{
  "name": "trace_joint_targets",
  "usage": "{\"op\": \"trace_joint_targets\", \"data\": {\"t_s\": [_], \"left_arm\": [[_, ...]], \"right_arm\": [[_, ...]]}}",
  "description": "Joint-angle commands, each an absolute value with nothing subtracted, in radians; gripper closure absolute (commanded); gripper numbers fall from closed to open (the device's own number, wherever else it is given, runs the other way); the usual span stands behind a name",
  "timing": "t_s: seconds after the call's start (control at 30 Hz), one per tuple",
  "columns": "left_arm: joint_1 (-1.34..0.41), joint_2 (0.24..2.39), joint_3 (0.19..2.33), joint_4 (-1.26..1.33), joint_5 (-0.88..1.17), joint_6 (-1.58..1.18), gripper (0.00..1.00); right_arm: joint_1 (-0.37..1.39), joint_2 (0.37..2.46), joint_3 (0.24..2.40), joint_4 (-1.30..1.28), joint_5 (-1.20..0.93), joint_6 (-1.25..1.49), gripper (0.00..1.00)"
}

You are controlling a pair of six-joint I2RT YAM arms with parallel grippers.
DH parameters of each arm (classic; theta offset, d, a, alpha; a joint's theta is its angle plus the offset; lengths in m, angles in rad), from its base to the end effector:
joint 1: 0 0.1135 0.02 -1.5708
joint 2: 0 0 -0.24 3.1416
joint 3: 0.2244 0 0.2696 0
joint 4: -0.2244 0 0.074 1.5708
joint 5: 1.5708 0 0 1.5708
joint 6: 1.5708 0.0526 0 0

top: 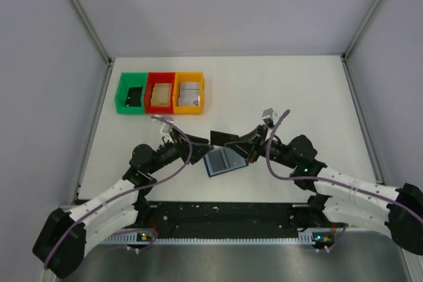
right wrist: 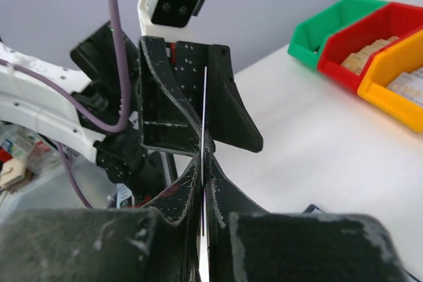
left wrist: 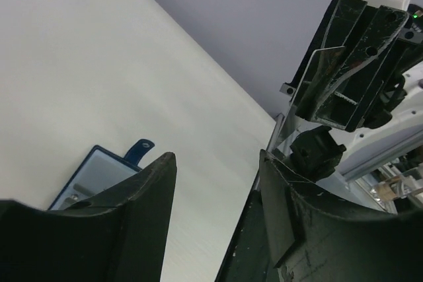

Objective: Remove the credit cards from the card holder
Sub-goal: Place the credit card in the storage box.

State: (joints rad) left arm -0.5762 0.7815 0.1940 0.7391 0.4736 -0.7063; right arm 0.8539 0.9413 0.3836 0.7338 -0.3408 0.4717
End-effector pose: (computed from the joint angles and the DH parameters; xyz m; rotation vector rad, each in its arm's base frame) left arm 0.1723 -0.1406 0.2050 0.3300 1.5567 -1.3634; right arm 0.1544 0.2039 0.2409 -0.5920 1.4253 1.3155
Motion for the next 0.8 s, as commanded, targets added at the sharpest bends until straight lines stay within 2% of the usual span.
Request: {"op": "trace_joint_targets", "data": {"t_s": [0.0,0.13,0.37,0.6,0.77], "left_arm": [[-0.584,0.86,0.213,1.13,0.525,-0.862,0.43],[-0.597,0.896,0.229,1.195,0.531,-0.87,0.45],[-0.618,0.91,0.213,1.302,0.586,-0.873,0.43],[-0.624,0.937,0.229,1.293,0.561,-0.874,0.43],[-0.629,0.976,0.238,1.292,0.505,-0.879,0.46]], "right_arm": [[0.844,0.951,0.385,0.925,-0.333,0.566,1.0],[0.844,0.966,0.377,0.959,-0.33,0.589,1.0],[0.844,0.962,0.351,0.989,-0.272,0.607,1.0],[0.844,0.974,0.36,0.999,-0.298,0.62,1.0],[0.845,0.983,0.357,1.023,-0.314,0.638,1.0]]}}
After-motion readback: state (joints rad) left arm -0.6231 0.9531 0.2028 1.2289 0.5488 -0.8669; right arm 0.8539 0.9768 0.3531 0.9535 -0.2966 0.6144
